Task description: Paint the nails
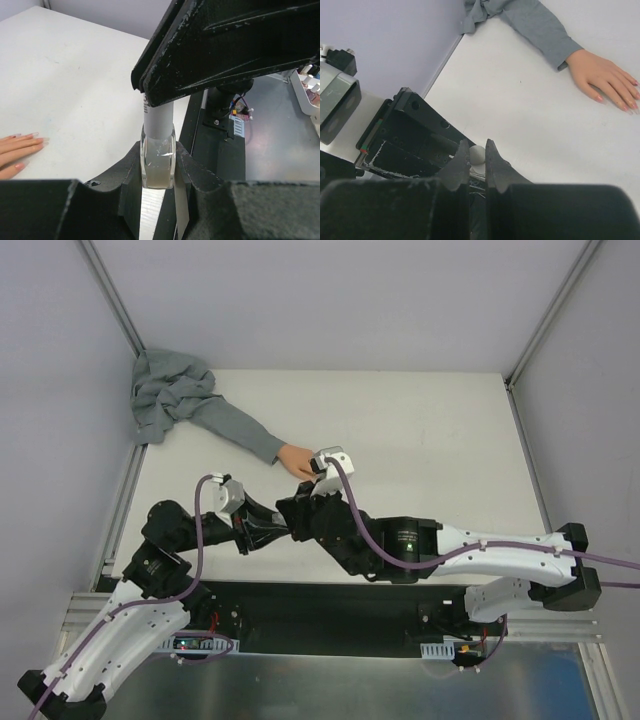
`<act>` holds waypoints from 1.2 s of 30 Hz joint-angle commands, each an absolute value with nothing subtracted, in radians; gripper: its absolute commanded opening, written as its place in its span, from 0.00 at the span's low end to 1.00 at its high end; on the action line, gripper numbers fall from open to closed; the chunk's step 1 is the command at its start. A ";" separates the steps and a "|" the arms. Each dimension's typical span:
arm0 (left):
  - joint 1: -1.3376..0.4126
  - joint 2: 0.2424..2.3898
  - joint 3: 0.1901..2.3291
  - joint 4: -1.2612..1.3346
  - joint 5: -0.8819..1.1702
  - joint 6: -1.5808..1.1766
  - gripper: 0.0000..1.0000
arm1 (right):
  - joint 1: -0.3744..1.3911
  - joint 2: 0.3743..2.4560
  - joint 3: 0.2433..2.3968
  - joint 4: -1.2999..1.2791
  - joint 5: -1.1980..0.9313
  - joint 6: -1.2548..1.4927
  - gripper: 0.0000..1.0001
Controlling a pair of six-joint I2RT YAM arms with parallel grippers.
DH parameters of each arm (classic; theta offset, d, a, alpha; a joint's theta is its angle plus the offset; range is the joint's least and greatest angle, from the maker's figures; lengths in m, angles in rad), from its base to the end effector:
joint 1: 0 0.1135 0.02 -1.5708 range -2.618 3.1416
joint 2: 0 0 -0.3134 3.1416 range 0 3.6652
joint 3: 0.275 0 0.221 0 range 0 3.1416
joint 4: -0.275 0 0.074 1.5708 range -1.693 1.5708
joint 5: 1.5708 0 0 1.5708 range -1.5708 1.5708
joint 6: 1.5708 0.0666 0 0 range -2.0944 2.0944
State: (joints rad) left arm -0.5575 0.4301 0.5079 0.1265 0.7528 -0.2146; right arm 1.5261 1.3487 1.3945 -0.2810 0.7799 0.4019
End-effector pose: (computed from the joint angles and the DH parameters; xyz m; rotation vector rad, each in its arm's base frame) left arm 0.0290 -0.0718 0.3454 0.8904 1.2382 -1.1369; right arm 0.0592 0.2763 0.4606 -0.4406 1.7355 0.7044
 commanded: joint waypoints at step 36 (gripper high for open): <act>-0.558 0.433 0.653 0.129 0.960 -0.391 0.00 | 1.198 1.292 1.488 -0.212 -0.388 -0.109 0.54</act>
